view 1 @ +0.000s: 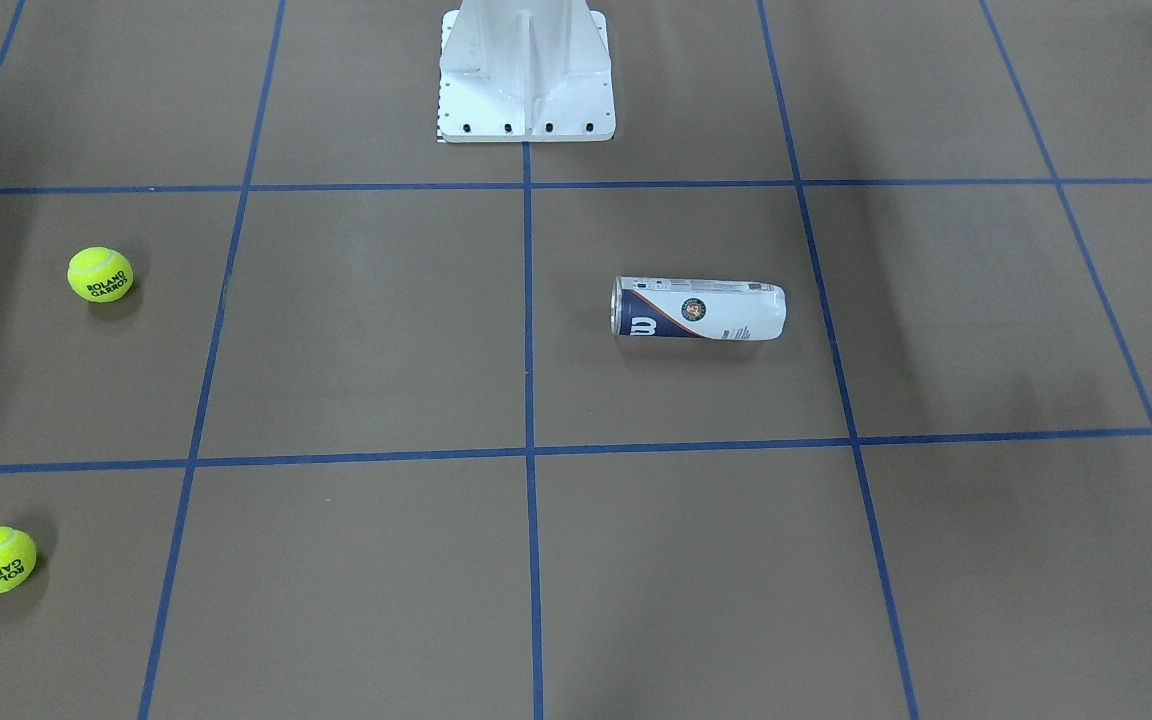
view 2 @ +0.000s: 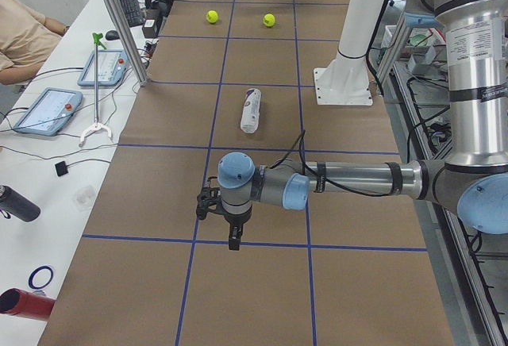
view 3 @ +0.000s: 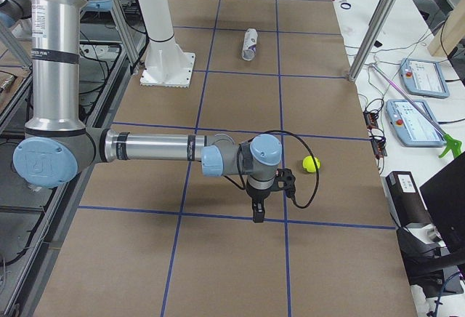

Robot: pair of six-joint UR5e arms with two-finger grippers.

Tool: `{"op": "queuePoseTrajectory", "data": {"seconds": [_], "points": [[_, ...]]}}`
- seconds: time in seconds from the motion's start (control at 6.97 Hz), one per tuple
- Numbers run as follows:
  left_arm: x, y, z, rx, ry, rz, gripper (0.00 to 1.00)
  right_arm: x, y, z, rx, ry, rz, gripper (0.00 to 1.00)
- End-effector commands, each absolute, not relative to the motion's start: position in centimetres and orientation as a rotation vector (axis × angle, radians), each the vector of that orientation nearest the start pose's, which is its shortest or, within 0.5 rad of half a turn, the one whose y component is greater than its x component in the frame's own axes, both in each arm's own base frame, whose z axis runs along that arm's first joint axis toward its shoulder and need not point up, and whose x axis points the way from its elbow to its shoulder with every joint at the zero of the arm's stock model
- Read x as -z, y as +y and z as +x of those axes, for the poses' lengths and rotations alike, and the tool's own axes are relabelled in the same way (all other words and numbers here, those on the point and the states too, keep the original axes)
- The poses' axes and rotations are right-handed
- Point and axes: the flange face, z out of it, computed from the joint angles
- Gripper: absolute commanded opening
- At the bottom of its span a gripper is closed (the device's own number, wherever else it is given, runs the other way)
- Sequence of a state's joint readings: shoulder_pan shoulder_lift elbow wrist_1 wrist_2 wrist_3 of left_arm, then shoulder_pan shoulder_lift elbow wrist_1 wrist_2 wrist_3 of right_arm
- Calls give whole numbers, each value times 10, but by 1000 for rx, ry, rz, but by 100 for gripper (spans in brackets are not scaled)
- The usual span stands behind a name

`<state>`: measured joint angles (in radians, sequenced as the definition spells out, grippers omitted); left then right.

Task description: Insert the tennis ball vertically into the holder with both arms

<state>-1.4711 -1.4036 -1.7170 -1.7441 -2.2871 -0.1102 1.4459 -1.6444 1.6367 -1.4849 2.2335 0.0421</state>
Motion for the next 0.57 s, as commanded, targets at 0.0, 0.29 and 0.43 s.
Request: {"op": "queuePoseTrajectory", "data": {"seconds": [0.0, 0.29, 0.43], "points": [[-640, -439, -20, -52, 780, 72, 99, -659, -473, 13, 108, -667, 21, 100], [-639, -438, -19, -49, 802, 67, 99, -659, -473, 13, 112, -664, 25, 100], [-637, -439, -19, -55, 802, 72, 99, -655, -474, 14, 115, -666, 31, 100]]}}
